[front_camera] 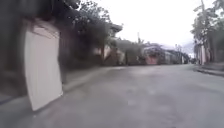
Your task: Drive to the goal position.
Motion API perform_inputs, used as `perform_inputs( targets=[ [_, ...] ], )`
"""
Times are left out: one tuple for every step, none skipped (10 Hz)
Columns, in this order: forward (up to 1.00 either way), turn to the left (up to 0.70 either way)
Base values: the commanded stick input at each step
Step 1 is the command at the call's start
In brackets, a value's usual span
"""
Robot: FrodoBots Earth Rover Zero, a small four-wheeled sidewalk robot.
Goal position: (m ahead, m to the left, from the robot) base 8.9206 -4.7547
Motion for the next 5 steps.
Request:
perform_inputs(
  targets=[
    [1.0,-0.4],
    [1.0,-0.4],
    [1.0,-0.4],
    [1.0,-0.4],
    [1.0,-0.4]
  ],
)
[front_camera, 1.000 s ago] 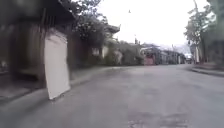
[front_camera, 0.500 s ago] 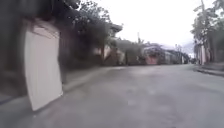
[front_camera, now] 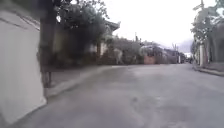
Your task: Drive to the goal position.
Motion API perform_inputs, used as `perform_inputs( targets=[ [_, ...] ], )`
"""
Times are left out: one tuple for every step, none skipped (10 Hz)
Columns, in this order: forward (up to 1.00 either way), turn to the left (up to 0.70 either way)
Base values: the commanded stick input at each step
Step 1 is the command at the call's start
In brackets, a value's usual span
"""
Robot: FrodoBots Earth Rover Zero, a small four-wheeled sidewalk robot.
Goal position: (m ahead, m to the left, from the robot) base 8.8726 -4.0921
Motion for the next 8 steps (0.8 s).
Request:
perform_inputs(
  targets=[
    [1.0,-0.4],
    [1.0,-0.4],
    [1.0,-0.17],
    [1.0,-0.01],
    [1.0,0.0],
    [1.0,0.0],
    [1.0,0.0],
    [1.0,0.0]
  ],
)
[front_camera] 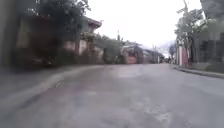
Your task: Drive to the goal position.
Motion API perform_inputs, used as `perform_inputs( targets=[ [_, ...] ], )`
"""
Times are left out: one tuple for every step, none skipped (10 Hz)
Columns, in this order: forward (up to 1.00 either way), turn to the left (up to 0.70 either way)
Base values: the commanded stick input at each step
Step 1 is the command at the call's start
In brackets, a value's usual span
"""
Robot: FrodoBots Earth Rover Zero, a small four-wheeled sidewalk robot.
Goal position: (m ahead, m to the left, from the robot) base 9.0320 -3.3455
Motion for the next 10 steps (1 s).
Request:
perform_inputs(
  targets=[
    [1.0,0.0],
    [1.0,0.0],
    [1.0,0.0],
    [1.0,0.0],
    [1.0,0.0],
    [1.0,0.0],
    [1.0,0.0],
    [1.0,0.0],
    [1.0,0.0],
    [1.0,0.0]
  ],
)
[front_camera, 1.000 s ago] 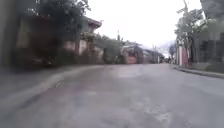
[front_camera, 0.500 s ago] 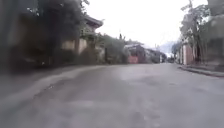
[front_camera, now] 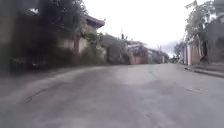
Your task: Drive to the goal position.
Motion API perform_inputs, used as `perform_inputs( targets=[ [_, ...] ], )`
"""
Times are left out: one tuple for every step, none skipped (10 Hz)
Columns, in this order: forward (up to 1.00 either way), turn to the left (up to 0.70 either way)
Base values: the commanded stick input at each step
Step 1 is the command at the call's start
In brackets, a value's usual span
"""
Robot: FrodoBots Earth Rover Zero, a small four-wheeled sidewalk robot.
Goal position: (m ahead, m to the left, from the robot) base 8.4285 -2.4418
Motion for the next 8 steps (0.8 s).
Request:
perform_inputs(
  targets=[
    [1.0,0.0],
    [1.0,0.0],
    [1.0,0.0],
    [1.0,0.0],
    [1.0,0.0],
    [1.0,0.0],
    [1.0,-0.01],
    [1.0,-0.04]
  ],
)
